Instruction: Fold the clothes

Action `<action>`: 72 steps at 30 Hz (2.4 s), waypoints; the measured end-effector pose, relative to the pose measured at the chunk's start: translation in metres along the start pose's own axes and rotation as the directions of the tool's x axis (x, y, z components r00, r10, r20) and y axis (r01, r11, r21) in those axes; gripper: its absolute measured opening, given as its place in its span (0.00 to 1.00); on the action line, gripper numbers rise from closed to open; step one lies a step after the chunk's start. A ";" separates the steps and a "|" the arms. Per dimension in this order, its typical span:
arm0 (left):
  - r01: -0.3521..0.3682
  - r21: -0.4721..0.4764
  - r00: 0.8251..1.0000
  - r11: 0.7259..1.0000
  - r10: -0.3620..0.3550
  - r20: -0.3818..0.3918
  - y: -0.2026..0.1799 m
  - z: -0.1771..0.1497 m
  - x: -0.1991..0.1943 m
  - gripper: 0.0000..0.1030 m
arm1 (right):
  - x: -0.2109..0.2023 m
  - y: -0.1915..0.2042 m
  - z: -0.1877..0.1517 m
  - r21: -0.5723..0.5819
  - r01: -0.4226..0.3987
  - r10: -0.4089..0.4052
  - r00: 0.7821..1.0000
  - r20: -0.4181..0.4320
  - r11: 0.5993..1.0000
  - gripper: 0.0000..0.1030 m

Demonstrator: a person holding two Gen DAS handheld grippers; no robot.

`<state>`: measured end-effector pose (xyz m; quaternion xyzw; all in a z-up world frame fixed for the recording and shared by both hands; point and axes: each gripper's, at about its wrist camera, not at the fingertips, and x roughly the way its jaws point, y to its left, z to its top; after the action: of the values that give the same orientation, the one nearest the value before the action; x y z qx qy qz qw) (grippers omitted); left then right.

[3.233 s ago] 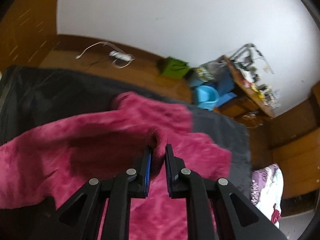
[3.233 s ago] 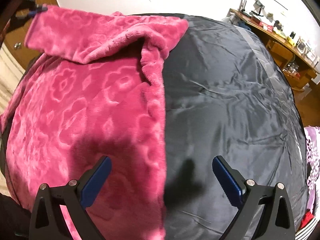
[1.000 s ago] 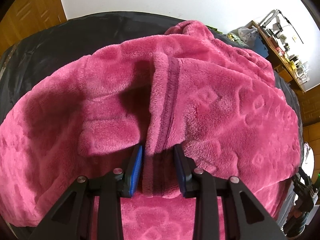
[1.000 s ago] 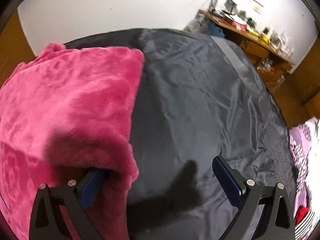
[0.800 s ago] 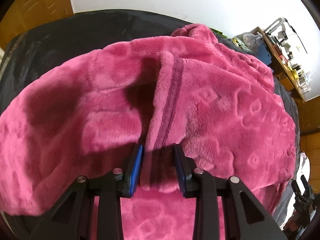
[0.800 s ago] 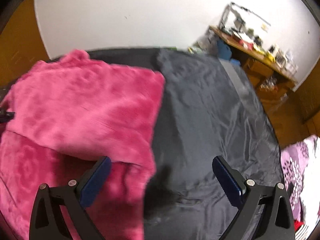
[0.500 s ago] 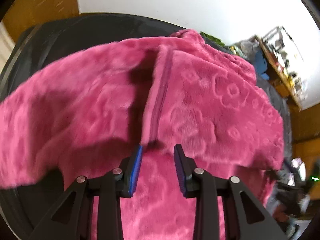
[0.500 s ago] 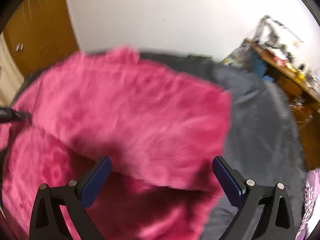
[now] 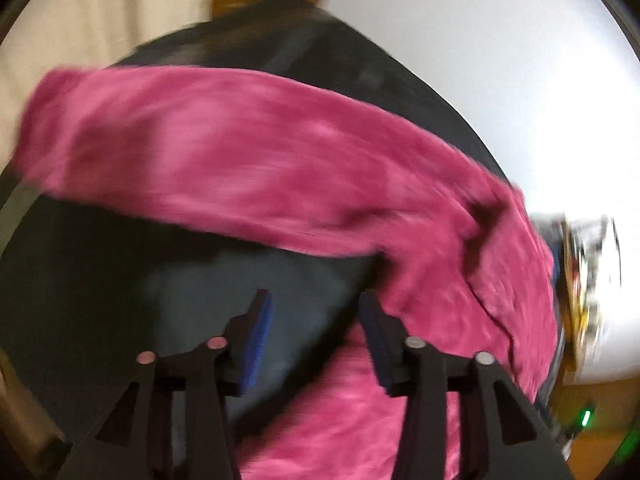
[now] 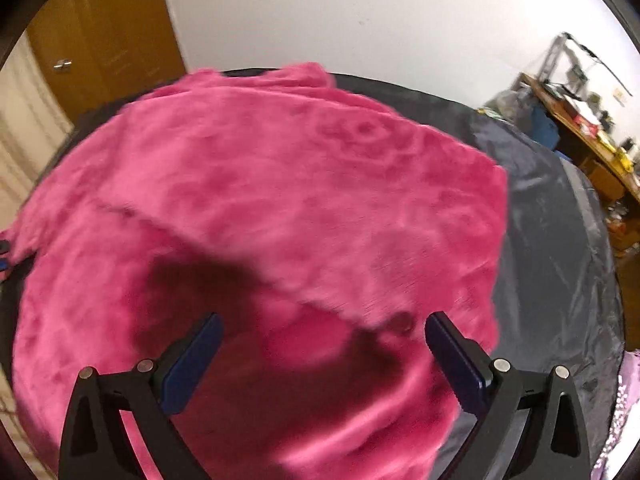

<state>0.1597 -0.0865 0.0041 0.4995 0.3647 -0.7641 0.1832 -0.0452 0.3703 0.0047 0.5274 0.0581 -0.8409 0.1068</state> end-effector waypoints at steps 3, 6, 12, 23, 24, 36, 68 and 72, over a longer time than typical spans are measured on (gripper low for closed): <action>-0.006 -0.151 0.999 0.989 0.014 0.052 0.053 0.014 -0.014 0.59 | 0.003 0.022 -0.016 -0.051 -0.045 0.043 0.998 -0.038 0.998 1.00; 0.002 -0.271 0.994 0.962 0.028 0.105 0.099 0.026 -0.024 0.59 | 0.017 0.036 -0.031 -0.094 -0.063 0.055 0.995 -0.086 0.994 1.00; 0.065 -0.488 0.979 0.871 0.039 0.200 0.182 0.049 -0.038 0.59 | 0.032 0.047 -0.046 -0.098 -0.064 0.050 0.989 -0.140 0.993 1.00; 0.121 -0.597 0.968 0.793 0.040 0.249 0.232 0.082 -0.022 0.64 | 0.050 0.060 -0.045 -0.076 -0.018 0.006 0.988 -0.157 0.997 1.00; 0.122 -0.600 0.968 0.791 0.038 0.248 0.234 0.084 -0.019 0.65 | 0.051 0.060 -0.044 -0.074 -0.016 0.004 0.987 -0.158 0.997 1.00; 0.136 -0.599 0.962 0.789 0.039 0.270 0.232 0.107 -0.003 0.70 | 0.064 0.067 -0.038 -0.049 0.012 -0.020 0.987 -0.157 0.999 1.00; 0.149 -0.039 0.890 0.988 -0.117 0.441 -0.025 0.160 -0.083 0.11 | 0.089 0.065 -0.033 -0.052 -0.006 0.001 0.995 -0.101 0.999 1.00; 0.174 0.055 0.896 0.983 -0.181 0.406 -0.075 0.156 -0.077 0.11 | 0.092 0.059 -0.031 -0.047 -0.015 0.010 0.995 -0.103 0.999 1.00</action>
<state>0.0465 -0.1589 0.1375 0.2947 0.3559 -0.8682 0.1807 -0.0426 0.3083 -0.0905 0.5675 0.0801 -0.8104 0.1215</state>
